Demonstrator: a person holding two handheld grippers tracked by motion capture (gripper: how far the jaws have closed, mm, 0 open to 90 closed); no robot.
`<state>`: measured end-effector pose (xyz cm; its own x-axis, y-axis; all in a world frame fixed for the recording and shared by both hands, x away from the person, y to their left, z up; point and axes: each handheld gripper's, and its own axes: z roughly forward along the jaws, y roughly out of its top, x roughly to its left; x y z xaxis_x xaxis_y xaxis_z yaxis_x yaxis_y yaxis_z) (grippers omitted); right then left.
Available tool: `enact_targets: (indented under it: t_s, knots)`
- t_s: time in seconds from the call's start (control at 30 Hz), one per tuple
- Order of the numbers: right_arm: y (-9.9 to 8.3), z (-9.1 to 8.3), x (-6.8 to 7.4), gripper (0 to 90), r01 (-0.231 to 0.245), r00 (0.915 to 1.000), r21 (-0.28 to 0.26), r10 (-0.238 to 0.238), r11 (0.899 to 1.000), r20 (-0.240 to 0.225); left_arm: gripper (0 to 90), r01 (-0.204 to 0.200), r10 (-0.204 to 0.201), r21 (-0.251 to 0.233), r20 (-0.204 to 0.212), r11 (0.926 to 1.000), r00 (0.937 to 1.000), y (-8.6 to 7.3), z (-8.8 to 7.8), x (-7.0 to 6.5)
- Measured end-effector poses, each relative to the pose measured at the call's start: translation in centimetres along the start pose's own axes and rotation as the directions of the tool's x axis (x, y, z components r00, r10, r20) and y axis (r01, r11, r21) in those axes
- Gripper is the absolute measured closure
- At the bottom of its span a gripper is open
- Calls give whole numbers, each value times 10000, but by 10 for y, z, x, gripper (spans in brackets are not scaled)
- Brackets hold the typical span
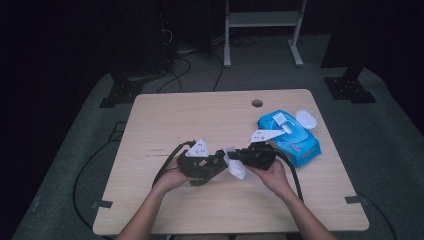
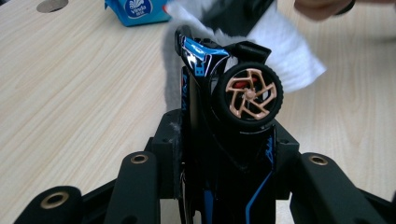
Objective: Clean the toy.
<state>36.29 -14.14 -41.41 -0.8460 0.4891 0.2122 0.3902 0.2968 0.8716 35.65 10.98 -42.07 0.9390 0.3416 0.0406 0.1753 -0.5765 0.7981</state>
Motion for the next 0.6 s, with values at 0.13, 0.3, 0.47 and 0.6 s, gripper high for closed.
enact_targets:
  t_s: [0.13,0.3,0.47,0.6]
  knots:
    - [-5,2,-2,847,1,9999,308,-5,9995,151,574,41,-41,-29,-68,10000,10000,-1,-1,1]
    - [9,-3,9,847,390,9992,-112,-389,9992,69,574,-84,84,34,-108,10000,9999,3,3,-2]
    - [22,-5,21,848,879,9959,-423,-887,9952,-167,573,-208,209,90,-119,9997,9997,7,6,-3]
    - [21,-3,22,848,1095,9939,-273,-1097,9936,-58,573,-342,342,52,-159,9994,9993,8,6,-4]
